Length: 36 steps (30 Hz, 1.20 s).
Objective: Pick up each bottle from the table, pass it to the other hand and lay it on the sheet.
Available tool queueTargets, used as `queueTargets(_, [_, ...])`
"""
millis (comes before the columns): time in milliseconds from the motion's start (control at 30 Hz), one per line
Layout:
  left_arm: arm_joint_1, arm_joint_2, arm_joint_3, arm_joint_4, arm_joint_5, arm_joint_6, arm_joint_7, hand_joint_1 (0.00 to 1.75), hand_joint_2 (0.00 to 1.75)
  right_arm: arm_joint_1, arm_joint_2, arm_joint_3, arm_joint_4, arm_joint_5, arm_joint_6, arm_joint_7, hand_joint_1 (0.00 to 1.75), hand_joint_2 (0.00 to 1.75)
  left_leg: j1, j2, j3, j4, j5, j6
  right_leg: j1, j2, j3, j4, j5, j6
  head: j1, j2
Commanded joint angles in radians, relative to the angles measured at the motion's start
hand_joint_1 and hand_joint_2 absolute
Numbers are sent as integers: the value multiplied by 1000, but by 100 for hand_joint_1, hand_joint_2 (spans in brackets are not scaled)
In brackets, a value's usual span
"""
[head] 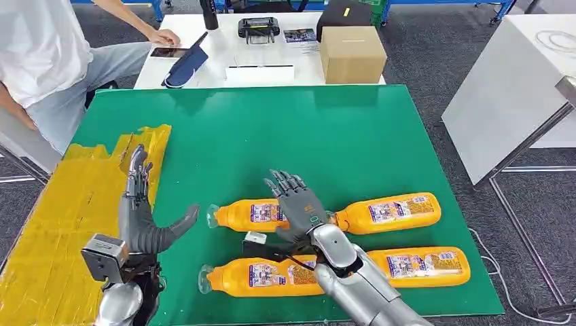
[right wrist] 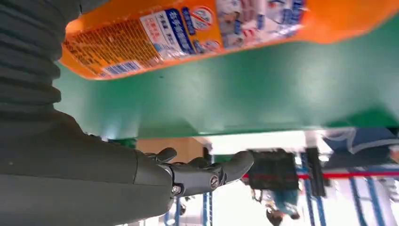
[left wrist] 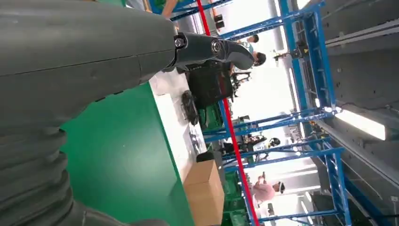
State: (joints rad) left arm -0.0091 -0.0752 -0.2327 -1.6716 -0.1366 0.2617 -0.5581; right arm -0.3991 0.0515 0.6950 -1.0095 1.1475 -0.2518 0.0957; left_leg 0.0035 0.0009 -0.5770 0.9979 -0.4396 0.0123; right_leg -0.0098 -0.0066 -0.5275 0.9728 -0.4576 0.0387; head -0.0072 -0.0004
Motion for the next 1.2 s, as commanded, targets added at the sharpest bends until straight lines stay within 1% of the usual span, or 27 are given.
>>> queueTargets(33, [-32, -13, 17, 42, -8, -7, 8, 0, 175, -78, 14, 2, 173, 0, 18, 14, 0, 175, 1, 1, 3, 0, -1, -1, 2, 1, 3, -2, 0, -1, -1, 0])
queueTargets(133, [-33, -14, 16, 43, -10, -8, 9, 0, 175, -82, 18, -2, 184, 3, 22, 21, 0, 175, 1, 0, 2, 0, -1, 0, 1, 1, 2, -1, 0, -1, 0, 0])
queueTargets(267, [-42, -24, 14, 62, -9, -18, 16, 0, 175, -115, 29, 7, 267, 43, 60, 47, 0, 175, 1, 0, 3, 0, -1, -1, 2, 1, 3, -2, 0, -1, 0, 0])
queueTargets(433, [-50, -27, 8, 78, -8, -20, 16, 0, 175, -138, 41, 7, 331, 41, 74, 40, 0, 175, 0, 0, 1, 0, 0, 0, 0, 0, 1, -1, 0, -1, 0, 0])
queueTargets(633, [-69, -30, -2, 110, 3, -28, 15, 0, 175, -188, 52, 23, 453, 40, 134, 28, 0, 175, 0, -1, 1, 0, 0, 0, 0, 0, 1, -1, 0, 0, 0, 0])
queueTargets(733, [-69, -30, -2, 110, 3, -28, 15, 0, 175, -188, 52, 23, 453, 40, 134, 28, 0, 175, 1, -1, 3, -1, 0, 0, 1, 0, 3, -2, 1, -1, 0, 0])
queueTargets(933, [-70, -29, -2, 110, 3, -29, 15, 0, 175, -188, 53, 23, 456, 39, 136, 28, 0, 175, 0, -1, 3, 0, 0, 0, 0, -1, 3, -1, 0, 0, 0, 0])
queueTargets(1000, [-78, -28, -4, 123, 28, -50, 17, 0, 175, -206, 54, 42, 503, 43, 184, 29, 0, 175, 1, -1, 4, -1, 0, 0, 1, -1, 4, -2, 0, -1, 0, 0])
queueTargets(1033, [-81, -28, -4, 126, 28, -50, 17, 0, 175, -209, 51, 47, 513, 45, 192, 28, 10, 175, 1, -2, 4, -1, 0, 0, 1, -1, 4, -2, 1, -1, 0, 0])
queueTargets(1067, [-86, -28, -4, 133, 30, -50, 17, 0, 175, -212, 52, 48, 523, 42, 195, 19, 31, 175, 1, -1, 4, -1, 1, 0, 1, -1, 4, -2, 0, -1, 0, 0])
queueTargets(1100, [-87, -28, -3, 134, 36, -54, 16, 0, 175, -213, 53, 46, 527, 37, 186, 13, 141, 175, 1, -2, 5, -1, 1, 0, 1, -1, 5, -3, 1, -1, 0, 0])
queueTargets(1133, [-86, -28, -3, 134, 38, -55, 16, 0, 175, -213, 54, 43, 529, 34, 181, 12, 154, 175, 1, -2, 5, -1, 1, 0, 1, -2, 5, -2, 1, -1, 0, 0])
queueTargets(1200, [-81, -27, -3, 133, 52, -67, 19, 0, 175, -212, 59, 38, 532, 27, 166, 11, 164, 175, 1, -2, 5, -1, 1, 0, 1, -2, 5, -2, 1, -1, -1, 0])
